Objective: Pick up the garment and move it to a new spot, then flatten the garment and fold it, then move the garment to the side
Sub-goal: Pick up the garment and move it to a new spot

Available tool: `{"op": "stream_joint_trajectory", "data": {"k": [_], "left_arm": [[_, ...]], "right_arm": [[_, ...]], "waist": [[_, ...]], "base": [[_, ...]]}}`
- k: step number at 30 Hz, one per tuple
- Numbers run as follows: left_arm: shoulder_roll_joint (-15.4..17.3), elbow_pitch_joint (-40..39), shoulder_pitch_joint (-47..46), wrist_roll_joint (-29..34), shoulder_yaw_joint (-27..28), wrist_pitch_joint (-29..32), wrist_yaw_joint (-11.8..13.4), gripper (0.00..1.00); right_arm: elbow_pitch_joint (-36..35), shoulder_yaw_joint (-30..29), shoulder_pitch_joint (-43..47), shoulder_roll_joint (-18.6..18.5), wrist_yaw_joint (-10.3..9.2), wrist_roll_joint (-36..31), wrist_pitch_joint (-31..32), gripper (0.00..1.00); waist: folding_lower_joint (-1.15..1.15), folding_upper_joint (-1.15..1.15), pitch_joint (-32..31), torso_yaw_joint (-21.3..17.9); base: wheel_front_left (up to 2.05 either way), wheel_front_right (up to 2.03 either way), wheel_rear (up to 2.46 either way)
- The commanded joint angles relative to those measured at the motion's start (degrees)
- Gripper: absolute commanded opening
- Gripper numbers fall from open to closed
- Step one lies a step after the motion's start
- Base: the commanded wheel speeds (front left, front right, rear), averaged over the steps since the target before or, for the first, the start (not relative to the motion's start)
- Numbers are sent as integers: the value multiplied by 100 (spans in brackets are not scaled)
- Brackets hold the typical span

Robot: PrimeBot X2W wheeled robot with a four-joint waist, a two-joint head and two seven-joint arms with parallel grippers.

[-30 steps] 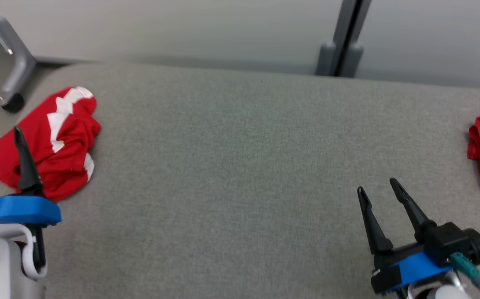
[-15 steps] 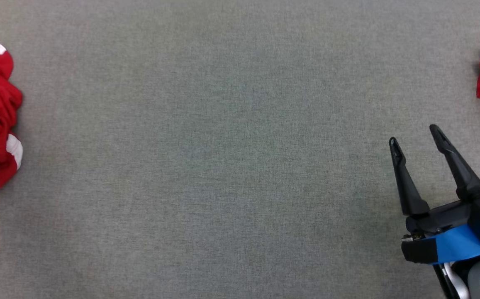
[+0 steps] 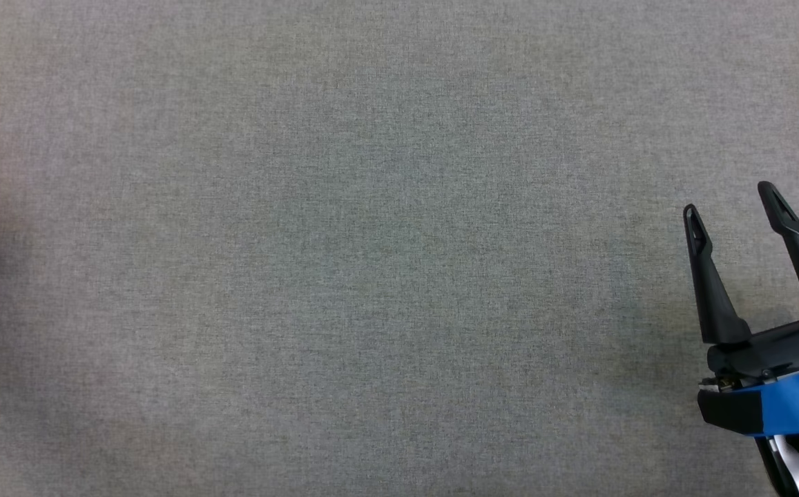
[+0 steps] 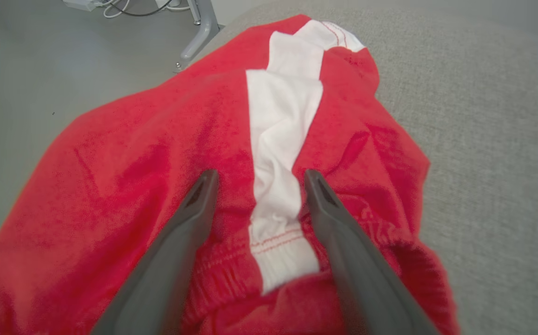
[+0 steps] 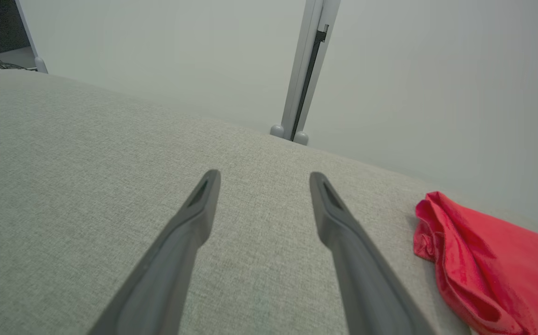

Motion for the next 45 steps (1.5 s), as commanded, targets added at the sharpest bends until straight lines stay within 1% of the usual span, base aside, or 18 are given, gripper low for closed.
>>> {"op": "stream_joint_trajectory", "data": {"k": [1, 5, 7, 8, 9, 10, 11, 14, 17, 24, 27, 29, 30, 32, 34, 38, 45], "left_arm": [[-7, 138, -130, -76, 1, 124, -38, 100], [-63, 584, -211, -295, 37, 834, -71, 100], [-93, 689, -173, -383, 42, 1075, -89, 100], [-114, 726, -173, -456, 81, 1180, -95, 67], [-145, 741, -175, -495, 86, 1216, -99, 67], [-148, 741, -174, -498, 54, 1218, -102, 14], [-161, 752, -156, -490, 19, 1247, -105, 0], [-185, 717, -124, -526, -41, 1093, -112, 0], [-142, 502, -168, -443, -210, 736, -116, 0], [-14, -246, -370, -352, -875, -279, -95, 0], [-18, -586, -474, -377, -1181, -680, -96, 0], [-73, -822, -535, -505, -1359, -889, -96, 0], [-108, -971, -567, -591, -1458, -953, -96, 0], [-48, -1269, -609, -625, -1714, -1085, -95, 0], [-76, -1612, -657, -681, -1998, -1189, -95, 0], [-113, -2256, -674, -765, -2538, -1289, -95, 0], [-370, -3242, -496, -979, -3240, -1266, -96, 0]], "right_arm": [[-57, -18, -12, -38, 1, -39, 31, 100], [-111, 3, -50, -71, 1, -26, 83, 100], [-127, 18, -51, -78, 1, -24, 106, 100], [-134, 17, -40, -79, 1, -23, 112, 100], [-142, 8, -20, -81, 1, -20, 115, 100], [-140, 0, -1, -83, 1, -13, 122, 100], [-131, -3, 18, -82, 1, -7, 128, 100], [-87, 9, 39, -27, 1, 57, 126, 100], [-16, 27, 36, 24, 1, 144, 98, 100], [331, 137, 24, 165, 1, 277, -84, 100], [527, 188, 39, 275, 1, 336, -198, 100], [671, 221, 44, 333, 1, 367, -280, 100], [739, 236, 53, 369, 1, 376, -317, 100], [876, 277, 91, 441, 1, 402, -394, 100], [1012, 297, 114, 501, 1, 442, -473, 100], [1315, 372, 184, 631, 1, 523, -624, 100], [1780, 507, 197, 775, 1, 656, -863, 100]], "waist": [[-1, -2, 11, 7], [-1, -2, 7, -2], [-1, -2, -14, -11], [-1, -2, -22, -13], [-1, -2, -31, -9], [-1, -2, -40, -5], [-1, -2, -56, -3], [-1, -2, -126, -2], [-1, -2, -228, -9], [-1, -2, -633, -70], [-1, -2, -858, -144], [-1, -2, -1027, -215], [-1, -2, -1109, -255], [-1, -2, -1274, -347], [-1, -2, -1428, -444], [-1, -2, -1709, -678], [-1, -2, -2047, -1156]], "base": [[0, 0, 0], [0, 0, 0], [0, 0, 0], [0, 0, 0], [0, 0, 0], [0, 0, 0], [0, 0, 0], [0, 0, 0], [0, 0, 0], [0, 0, 0], [0, 0, 0], [0, 0, 0], [0, 0, 0], [0, 0, 0], [0, 0, 0], [0, 0, 0], [0, 0, 0]]}}
